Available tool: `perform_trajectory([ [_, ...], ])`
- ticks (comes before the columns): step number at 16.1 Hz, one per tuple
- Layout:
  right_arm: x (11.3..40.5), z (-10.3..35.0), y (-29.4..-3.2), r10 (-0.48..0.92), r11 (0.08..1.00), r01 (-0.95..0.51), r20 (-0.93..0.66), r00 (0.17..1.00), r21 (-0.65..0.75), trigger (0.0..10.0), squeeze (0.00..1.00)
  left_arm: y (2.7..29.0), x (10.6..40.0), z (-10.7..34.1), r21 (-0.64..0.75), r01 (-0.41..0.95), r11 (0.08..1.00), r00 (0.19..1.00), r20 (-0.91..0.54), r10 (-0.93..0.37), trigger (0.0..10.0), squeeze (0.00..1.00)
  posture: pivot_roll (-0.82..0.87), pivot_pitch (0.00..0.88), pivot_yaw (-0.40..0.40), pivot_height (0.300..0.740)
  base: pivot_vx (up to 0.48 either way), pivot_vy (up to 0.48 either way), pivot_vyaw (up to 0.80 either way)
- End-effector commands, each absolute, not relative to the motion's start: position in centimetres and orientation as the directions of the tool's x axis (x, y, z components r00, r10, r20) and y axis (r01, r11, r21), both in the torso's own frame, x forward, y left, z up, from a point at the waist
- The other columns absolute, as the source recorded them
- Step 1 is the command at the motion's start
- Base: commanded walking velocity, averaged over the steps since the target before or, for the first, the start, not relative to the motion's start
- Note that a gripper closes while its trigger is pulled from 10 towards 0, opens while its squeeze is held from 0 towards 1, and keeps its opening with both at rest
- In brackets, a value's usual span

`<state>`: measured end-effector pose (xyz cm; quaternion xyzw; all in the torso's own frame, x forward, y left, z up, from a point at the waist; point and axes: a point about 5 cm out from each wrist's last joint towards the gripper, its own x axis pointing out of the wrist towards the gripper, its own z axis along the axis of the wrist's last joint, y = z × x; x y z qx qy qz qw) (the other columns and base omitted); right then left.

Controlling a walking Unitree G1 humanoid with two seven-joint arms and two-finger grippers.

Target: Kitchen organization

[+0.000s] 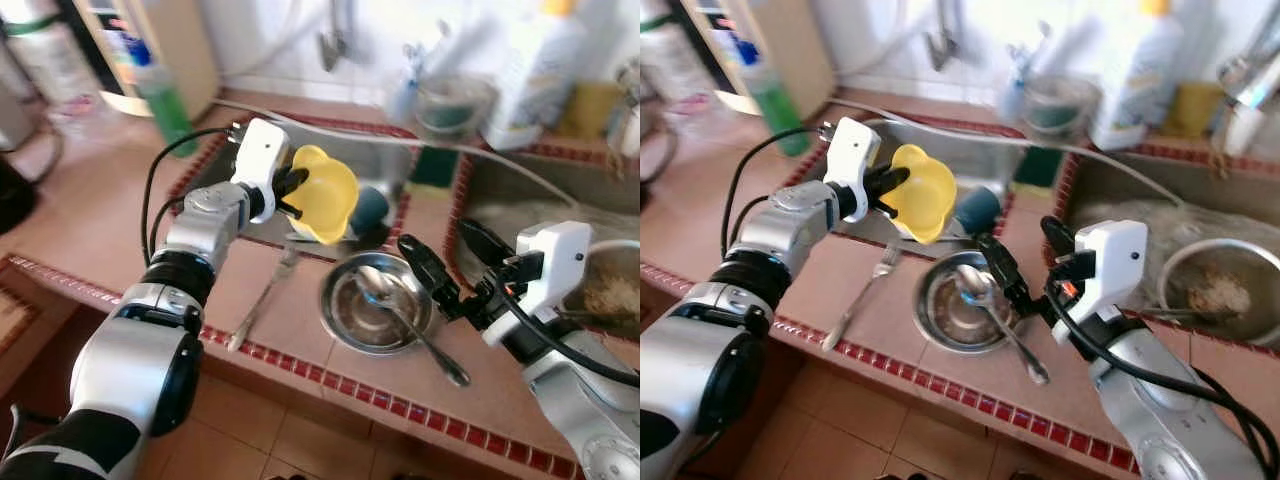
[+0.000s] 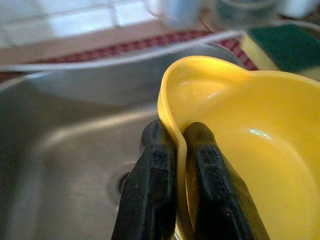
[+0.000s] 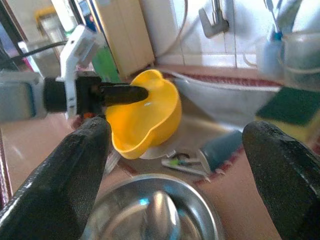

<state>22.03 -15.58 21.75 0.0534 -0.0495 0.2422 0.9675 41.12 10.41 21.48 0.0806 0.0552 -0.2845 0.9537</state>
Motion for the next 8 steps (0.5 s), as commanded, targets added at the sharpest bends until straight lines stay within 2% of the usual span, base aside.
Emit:
perform_trajectory([
  [1, 21.2, 21.9, -15.5, 0.482, 0.867, -0.492, 0.115, 0.869, 0.080, 10.0, 0.00, 10.6, 41.3, 22.3, 0.157, 0.554, 0.817, 0.832, -0.140, -0.537, 10.0, 0.00, -0.34, 0.254, 0.150, 0.740, 0.000, 0.000, 0.00],
  [8, 17.4, 22.3, -15.8, 0.525, 0.850, -0.526, 0.045, 0.850, 0.014, 10.0, 0.00, 10.6, 41.6, 22.8, 0.167, 0.554, 0.816, 0.832, -0.137, -0.537, 10.0, 0.00, -0.37, 0.327, 0.169, 0.740, 0.000, 0.000, 0.00],
])
